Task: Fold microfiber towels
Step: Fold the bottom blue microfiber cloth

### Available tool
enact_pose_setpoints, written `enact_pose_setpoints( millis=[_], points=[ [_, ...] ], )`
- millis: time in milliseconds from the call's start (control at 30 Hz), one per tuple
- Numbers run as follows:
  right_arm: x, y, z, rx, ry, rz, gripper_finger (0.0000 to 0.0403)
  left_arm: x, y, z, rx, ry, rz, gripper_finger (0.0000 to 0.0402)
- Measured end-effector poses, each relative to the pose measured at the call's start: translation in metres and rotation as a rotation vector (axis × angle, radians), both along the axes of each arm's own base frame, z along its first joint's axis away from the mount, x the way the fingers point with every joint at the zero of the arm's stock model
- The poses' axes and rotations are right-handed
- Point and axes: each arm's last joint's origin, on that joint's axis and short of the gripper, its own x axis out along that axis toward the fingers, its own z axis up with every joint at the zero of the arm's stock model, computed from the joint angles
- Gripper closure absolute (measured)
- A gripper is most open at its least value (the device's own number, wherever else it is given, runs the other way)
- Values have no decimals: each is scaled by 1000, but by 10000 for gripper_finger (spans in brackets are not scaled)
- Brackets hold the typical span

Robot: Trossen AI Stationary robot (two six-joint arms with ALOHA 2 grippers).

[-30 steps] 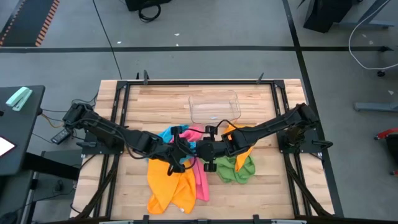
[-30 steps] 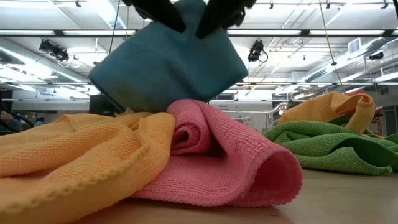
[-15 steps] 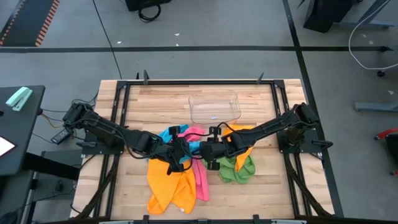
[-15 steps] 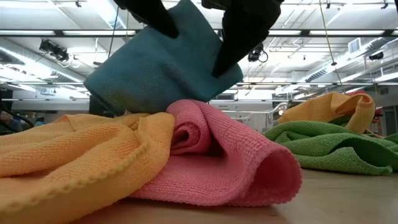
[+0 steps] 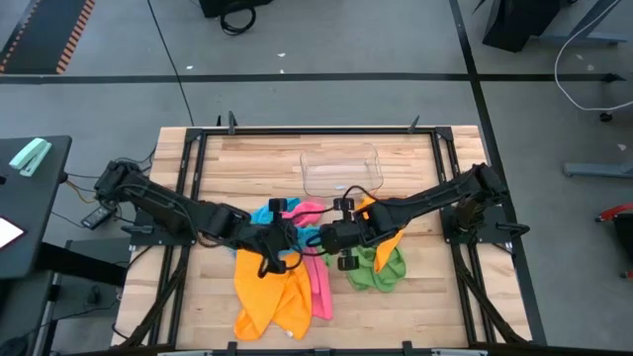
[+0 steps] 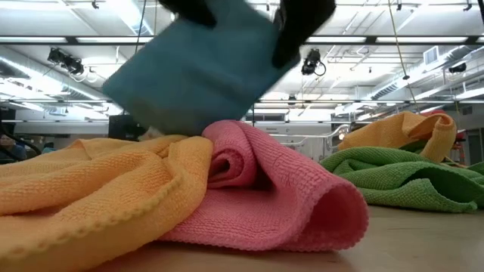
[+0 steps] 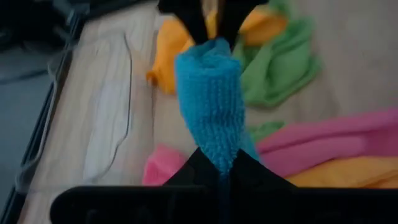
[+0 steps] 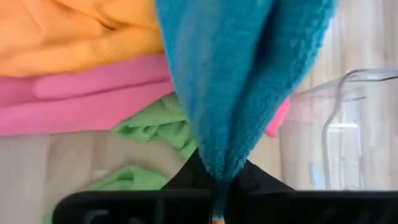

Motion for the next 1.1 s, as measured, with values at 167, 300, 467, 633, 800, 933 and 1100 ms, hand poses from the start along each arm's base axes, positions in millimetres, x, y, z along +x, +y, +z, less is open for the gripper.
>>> enact_pose_setpoints(
  millis=[167, 300, 467, 633, 800, 933, 1100],
  points=[
    [-3, 3, 35, 99, 11, 63, 394, -14, 3, 26, -9, -69, -166, 360],
    [-5, 3, 57, 129, 3, 135, 395, -20, 7, 33, 21, -77, -191, 364],
    [-13, -1, 78, 164, 35, 159, 396, -18, 10, 34, 3, -89, -189, 383],
    [-15, 5, 85, 236, 21, 170, 396, -18, 5, 34, -45, -96, -229, 381],
    [-16, 6, 78, 214, 54, 168, 396, -16, 4, 35, -49, -119, -230, 374],
    [-19, 1, 75, 105, 72, 128, 396, -13, 14, 21, -32, -118, -192, 386],
    [-19, -8, 75, -48, 66, 81, 397, -8, 26, 2, 76, -159, -106, 384]
  ],
)
